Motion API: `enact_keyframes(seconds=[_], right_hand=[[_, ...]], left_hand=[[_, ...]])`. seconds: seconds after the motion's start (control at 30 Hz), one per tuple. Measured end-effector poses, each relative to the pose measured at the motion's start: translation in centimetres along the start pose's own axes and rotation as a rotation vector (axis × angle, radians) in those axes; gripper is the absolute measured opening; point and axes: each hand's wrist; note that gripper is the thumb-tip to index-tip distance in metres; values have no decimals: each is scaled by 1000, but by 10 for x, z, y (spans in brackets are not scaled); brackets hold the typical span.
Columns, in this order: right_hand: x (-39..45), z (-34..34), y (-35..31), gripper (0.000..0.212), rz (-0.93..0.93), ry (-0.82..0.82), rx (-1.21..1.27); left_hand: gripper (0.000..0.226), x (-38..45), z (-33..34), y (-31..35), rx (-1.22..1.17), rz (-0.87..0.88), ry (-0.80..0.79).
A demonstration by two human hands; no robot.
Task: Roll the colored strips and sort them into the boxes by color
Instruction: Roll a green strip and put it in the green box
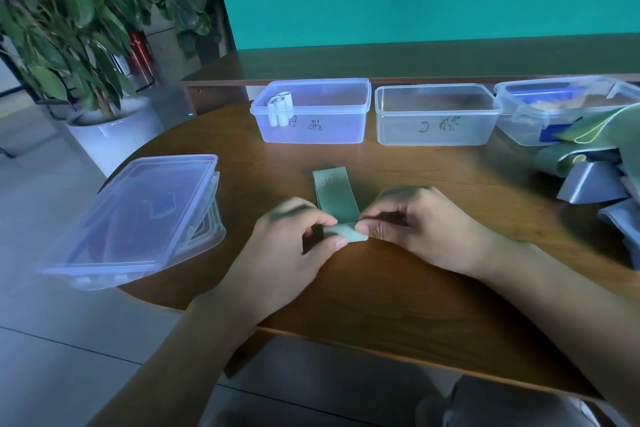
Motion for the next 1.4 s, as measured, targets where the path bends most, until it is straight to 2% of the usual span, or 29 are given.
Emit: enact_keyframes(seconds=[0.17,0.27,0.33,0.43,0.63,0.93,1.13,1.27,1.4], right_hand=[[5,2,3,27,-17,6,-30],[5,4,3,27,23,77,-28],[5,7,1,19,19,126,-25],[7,10,0,14,-22,84,-34],[9,8,6,32,-5,2,-34],[16,11,11,32,12,32,-103],[15,17,8,22,5,139,-82],[20,15,12,32,49,104,-121],[24,16,14,37,60,102,-140]], left_hand=[[21,5,0,-1,-12,40,-7],[18,8,2,-3,-8,31,-11],[19,11,2,-4,-16,10,-12],[20,12,3,-6,-19,9,-4],[31,15,7,-14,-16,35,45],[17,19,6,-11,1,28,59],[28,25,8,-16,0,-9,34],[43,28,11,-19,61,-13,-3],[38,31,12,-18,45,10,63]])
Point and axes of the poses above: each hand's wrist, its own x-axis towards the middle knuckle, its own z-axis out of the palm, y = z × x, and after that the axes turned 5 degrees about z, right-handed
